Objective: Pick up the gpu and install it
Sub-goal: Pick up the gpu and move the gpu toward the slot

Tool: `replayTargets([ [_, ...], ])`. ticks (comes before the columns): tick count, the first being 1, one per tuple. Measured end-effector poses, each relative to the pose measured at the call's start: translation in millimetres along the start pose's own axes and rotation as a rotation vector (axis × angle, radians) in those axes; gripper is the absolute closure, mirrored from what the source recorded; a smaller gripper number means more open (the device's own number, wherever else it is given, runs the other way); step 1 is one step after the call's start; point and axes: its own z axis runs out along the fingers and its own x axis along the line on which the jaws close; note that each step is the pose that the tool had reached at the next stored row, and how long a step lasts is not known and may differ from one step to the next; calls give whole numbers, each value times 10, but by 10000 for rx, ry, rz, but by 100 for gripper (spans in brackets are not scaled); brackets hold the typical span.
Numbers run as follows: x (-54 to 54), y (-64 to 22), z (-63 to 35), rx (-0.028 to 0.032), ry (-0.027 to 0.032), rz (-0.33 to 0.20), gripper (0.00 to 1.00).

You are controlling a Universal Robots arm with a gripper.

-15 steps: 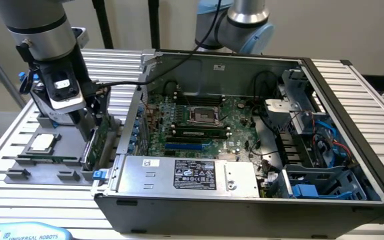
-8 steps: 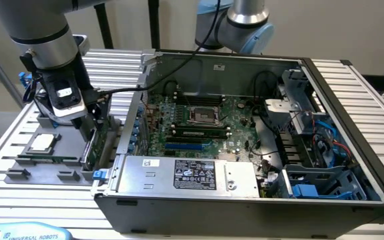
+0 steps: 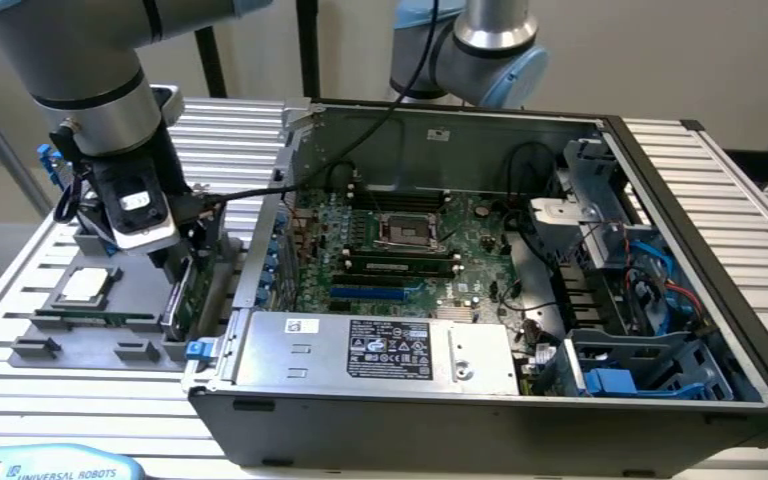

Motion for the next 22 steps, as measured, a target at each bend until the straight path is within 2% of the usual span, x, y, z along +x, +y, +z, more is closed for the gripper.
replayTargets([
  [3,1,-3,53,1,-19,-1,46],
  [6,3,-5,108,-3,-62,-3,46],
  [7,3,-6,126,-5,-81,-4,46],
  [10,4,-8,158,-12,-187,-8,46],
  [22,30,-10,164,-11,-198,34,46],
])
